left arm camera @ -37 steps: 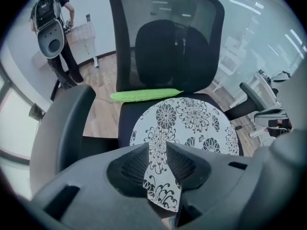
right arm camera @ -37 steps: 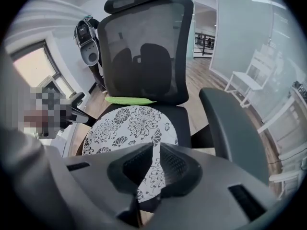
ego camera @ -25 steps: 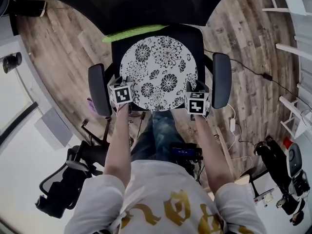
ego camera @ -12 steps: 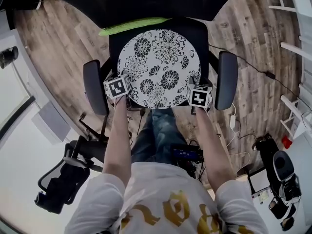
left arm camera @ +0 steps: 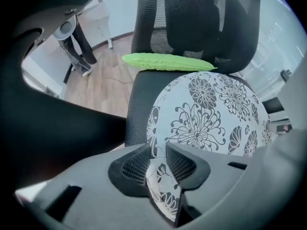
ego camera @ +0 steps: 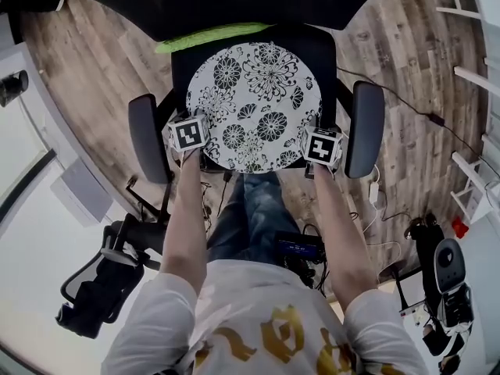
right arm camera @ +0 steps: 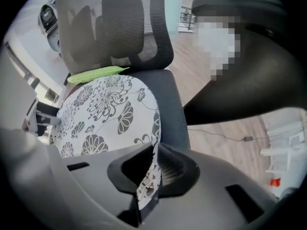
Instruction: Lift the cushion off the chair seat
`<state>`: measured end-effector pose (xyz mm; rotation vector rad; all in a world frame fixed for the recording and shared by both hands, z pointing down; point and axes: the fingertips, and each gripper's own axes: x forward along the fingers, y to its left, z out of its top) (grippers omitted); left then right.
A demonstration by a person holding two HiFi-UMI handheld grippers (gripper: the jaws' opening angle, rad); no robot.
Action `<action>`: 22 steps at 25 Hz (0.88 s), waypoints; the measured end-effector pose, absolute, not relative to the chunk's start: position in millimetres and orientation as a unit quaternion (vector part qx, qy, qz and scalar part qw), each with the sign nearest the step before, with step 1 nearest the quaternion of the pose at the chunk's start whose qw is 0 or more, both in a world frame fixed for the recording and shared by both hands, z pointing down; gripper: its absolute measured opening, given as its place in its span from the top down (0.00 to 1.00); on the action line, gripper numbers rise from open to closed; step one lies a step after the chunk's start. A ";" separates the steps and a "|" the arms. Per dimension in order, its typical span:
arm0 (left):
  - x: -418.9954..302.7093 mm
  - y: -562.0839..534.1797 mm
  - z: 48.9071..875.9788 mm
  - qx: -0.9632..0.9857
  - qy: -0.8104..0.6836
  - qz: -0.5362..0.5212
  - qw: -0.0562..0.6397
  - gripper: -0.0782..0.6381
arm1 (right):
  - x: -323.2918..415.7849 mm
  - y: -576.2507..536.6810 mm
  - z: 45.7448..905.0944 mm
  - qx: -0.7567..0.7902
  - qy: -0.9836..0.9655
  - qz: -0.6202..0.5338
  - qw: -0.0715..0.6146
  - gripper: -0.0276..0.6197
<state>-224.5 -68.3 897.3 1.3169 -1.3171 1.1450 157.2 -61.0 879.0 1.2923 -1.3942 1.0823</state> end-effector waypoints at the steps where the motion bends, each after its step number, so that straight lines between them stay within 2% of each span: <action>1: -224.9 -67.1 896.0 0.538 -0.532 0.473 0.452 0.77 | 156.7 -61.2 877.3 0.529 -0.561 0.447 0.452 0.91; 4: -224.7 -65.2 889.2 0.537 -0.531 0.477 0.449 0.85 | 153.6 -61.0 872.5 0.528 -0.561 0.457 0.445 0.91; 7: -224.7 -66.0 881.7 0.530 -0.534 0.469 0.462 0.85 | 151.2 -61.0 867.2 0.517 -0.570 0.464 0.439 0.92; 11: -221.6 -65.8 874.9 0.539 -0.518 0.483 0.457 0.86 | 148.5 -59.6 858.6 0.519 -0.564 0.507 0.394 0.92; 22: -202.2 -79.6 832.7 0.576 -0.516 0.456 0.440 0.86 | 138.9 -59.8 830.1 0.511 -0.567 0.477 0.436 0.92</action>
